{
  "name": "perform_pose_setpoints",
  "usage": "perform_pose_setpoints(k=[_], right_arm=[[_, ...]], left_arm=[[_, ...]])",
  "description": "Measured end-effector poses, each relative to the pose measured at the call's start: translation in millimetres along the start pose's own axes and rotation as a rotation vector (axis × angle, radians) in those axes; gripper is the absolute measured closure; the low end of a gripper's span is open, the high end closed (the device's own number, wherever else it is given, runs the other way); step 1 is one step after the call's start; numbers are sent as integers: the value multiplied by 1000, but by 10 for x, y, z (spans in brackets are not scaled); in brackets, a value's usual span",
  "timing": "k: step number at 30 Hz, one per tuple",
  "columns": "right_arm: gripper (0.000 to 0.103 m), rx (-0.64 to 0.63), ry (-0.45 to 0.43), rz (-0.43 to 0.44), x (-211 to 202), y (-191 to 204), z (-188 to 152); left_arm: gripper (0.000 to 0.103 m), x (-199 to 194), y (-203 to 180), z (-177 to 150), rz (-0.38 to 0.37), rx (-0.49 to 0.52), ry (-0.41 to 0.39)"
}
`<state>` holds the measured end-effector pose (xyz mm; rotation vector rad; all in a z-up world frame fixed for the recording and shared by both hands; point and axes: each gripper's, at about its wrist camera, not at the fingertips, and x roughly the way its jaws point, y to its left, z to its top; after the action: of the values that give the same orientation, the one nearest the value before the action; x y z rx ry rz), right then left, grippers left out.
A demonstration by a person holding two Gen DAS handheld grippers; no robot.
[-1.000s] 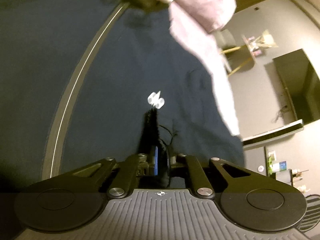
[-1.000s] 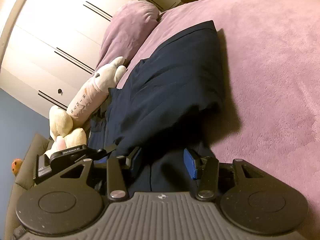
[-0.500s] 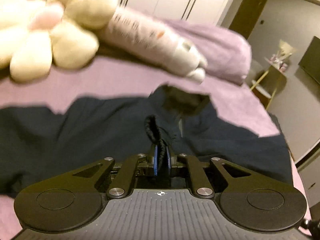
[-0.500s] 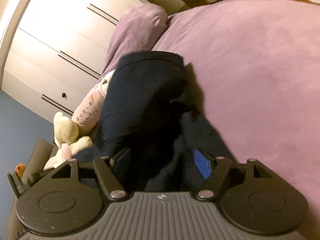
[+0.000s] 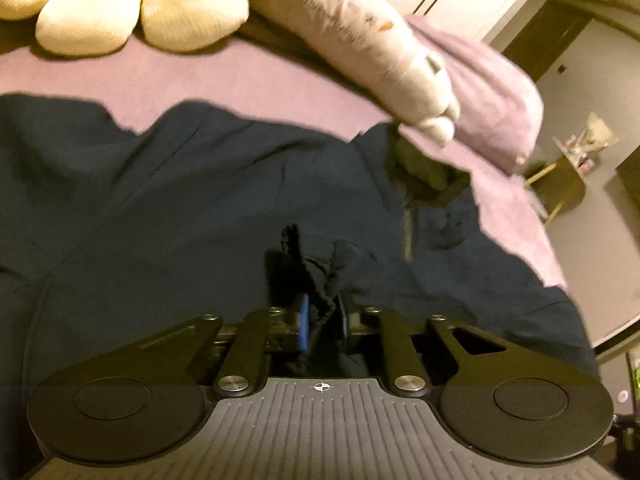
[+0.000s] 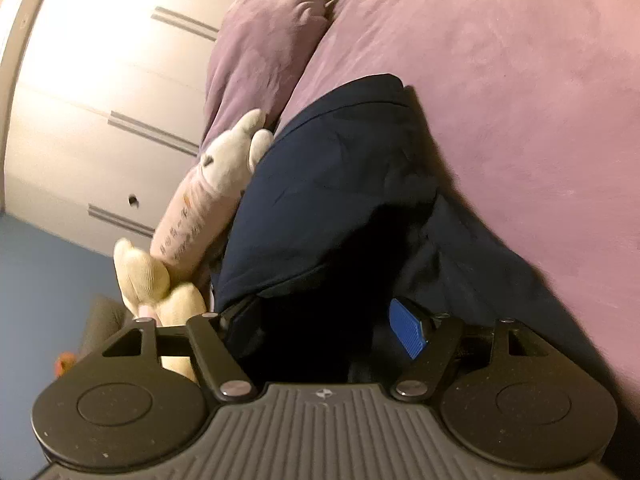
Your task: Fold large clothes
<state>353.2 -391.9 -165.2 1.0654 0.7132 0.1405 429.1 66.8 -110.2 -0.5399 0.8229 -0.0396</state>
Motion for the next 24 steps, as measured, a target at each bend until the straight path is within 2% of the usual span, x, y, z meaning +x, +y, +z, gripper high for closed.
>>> perform_pose_setpoints(k=[1, 2, 4, 6, 8, 10, 12, 14, 15, 16, 20, 21, 24], right_arm=[[52, 2, -5, 6, 48, 8, 30], [75, -9, -4, 0, 114, 55, 53], [92, -74, -30, -60, 164, 156, 125], [95, -177, -112, -134, 93, 273, 190], [96, -259, -184, -212, 12, 311, 215], [96, -314, -189, -272, 27, 269, 207], [96, -385, -146, -346, 103, 211, 157], [96, -407, -90, -346, 64, 190, 153], [96, -406, -98, -343, -19, 211, 160], [91, -413, -115, -329, -128, 258, 163], [76, -505, -301, -319, -447, 542, 118], [76, -540, -308, -321, -394, 628, 108], [79, -667, -221, -349, 68, 852, 33]], left_arm=[[88, -41, -48, 26, 16, 21, -28], [88, -75, -113, 51, 35, 57, -62], [88, -143, -240, 87, 75, 130, -136], [88, -142, -313, 105, 78, 152, -155], [88, -56, -366, 70, 73, 176, -140], [88, 62, -420, -17, 105, 219, -113], [87, 151, -423, -109, 153, 250, -95], [86, 139, -384, -121, 158, 270, -98], [86, 119, -360, -104, 163, 267, -98], [86, 85, -343, -75, 174, 265, -108], [86, 7, -336, -13, 191, 265, -142], [86, 15, -337, -14, 197, 260, -138], [85, -18, -379, -43, 213, 286, -151]])
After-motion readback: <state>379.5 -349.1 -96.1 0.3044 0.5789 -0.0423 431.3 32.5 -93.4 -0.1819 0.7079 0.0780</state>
